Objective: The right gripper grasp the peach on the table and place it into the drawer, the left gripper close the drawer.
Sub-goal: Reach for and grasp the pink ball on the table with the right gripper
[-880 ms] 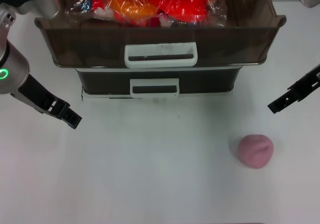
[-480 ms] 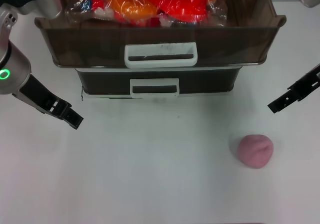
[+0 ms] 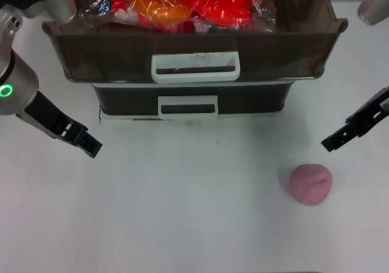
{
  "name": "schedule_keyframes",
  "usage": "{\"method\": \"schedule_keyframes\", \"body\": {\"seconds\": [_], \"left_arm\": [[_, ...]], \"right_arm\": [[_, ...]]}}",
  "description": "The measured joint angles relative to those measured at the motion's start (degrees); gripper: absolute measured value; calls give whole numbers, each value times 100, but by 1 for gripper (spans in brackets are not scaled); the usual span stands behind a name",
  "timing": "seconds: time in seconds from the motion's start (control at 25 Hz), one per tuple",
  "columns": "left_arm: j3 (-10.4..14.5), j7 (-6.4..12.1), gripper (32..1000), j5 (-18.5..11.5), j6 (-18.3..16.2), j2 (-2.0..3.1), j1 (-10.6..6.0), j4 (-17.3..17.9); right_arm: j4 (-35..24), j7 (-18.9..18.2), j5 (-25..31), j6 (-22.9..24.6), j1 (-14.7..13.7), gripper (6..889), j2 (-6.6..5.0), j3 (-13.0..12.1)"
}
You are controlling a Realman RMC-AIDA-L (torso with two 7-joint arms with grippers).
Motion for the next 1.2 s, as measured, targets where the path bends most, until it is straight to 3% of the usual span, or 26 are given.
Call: {"method": "schedule_keyframes", "body": {"seconds": [0.24, 0.6, 0.88, 1.2], "left_arm": [[4, 0, 878, -2, 13, 0, 2, 0], [26, -1, 878, -2, 55, -4, -2, 0], [31, 2, 878, -2, 66, -8, -3, -4], [34, 6, 878, -2, 118, -9, 0, -11]], "right_arm": [[684, -239, 406, -286, -72, 853, 6, -34], [1080, -287, 510, -760, -385, 852, 16, -452], [1421, -333, 538, -1170, -397, 838, 36, -693], [1768, -487, 953, -1521, -353, 821, 30, -838]]}}
